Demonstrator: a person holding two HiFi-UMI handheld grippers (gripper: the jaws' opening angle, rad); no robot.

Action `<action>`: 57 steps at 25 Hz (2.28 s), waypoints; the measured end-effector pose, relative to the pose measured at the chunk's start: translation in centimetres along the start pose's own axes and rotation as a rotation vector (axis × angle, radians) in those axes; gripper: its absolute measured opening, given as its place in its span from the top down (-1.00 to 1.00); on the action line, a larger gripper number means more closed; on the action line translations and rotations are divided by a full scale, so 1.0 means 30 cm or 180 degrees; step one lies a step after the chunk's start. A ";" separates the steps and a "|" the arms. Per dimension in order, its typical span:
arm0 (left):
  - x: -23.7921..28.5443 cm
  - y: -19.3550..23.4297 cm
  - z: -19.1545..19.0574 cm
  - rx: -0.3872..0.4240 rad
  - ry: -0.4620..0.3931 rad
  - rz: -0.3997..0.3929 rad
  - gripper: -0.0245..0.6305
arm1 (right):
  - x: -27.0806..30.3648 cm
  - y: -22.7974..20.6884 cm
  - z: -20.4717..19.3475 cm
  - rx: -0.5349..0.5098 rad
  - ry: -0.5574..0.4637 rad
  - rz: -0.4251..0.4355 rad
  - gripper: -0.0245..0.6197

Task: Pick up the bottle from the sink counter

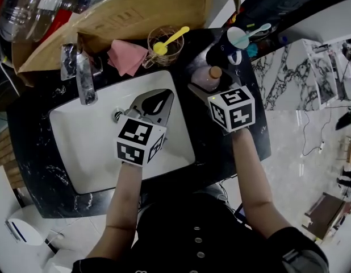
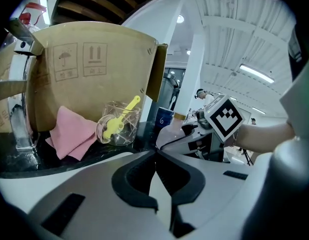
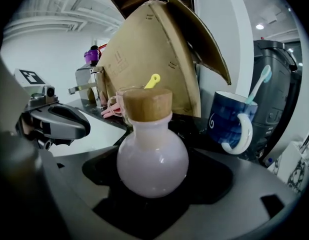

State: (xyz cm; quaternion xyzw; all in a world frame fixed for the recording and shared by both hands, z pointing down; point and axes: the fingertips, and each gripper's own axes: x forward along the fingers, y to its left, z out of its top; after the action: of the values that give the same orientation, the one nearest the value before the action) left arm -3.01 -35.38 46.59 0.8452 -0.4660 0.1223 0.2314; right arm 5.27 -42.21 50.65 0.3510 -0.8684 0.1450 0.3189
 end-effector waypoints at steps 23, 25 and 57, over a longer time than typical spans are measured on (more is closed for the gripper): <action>0.023 -0.030 -0.029 -0.0023 0.0066 -0.0096 0.86 | 0.027 0.002 0.008 -0.0150 0.0046 -0.0057 -0.33; 0.015 -0.033 -0.022 -0.0019 0.0052 -0.0094 0.86 | 0.021 0.009 0.005 -0.0189 0.0048 -0.0027 -0.33; -0.112 -0.205 -0.013 0.0306 0.0168 -0.0271 0.86 | -0.322 0.179 -0.069 0.0254 -0.0521 0.0065 -0.32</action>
State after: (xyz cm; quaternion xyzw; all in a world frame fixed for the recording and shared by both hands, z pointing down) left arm 0.38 -29.90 43.79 0.8709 -0.4169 0.1569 0.2077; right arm 7.75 -32.39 45.73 0.3653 -0.8886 0.1536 0.2312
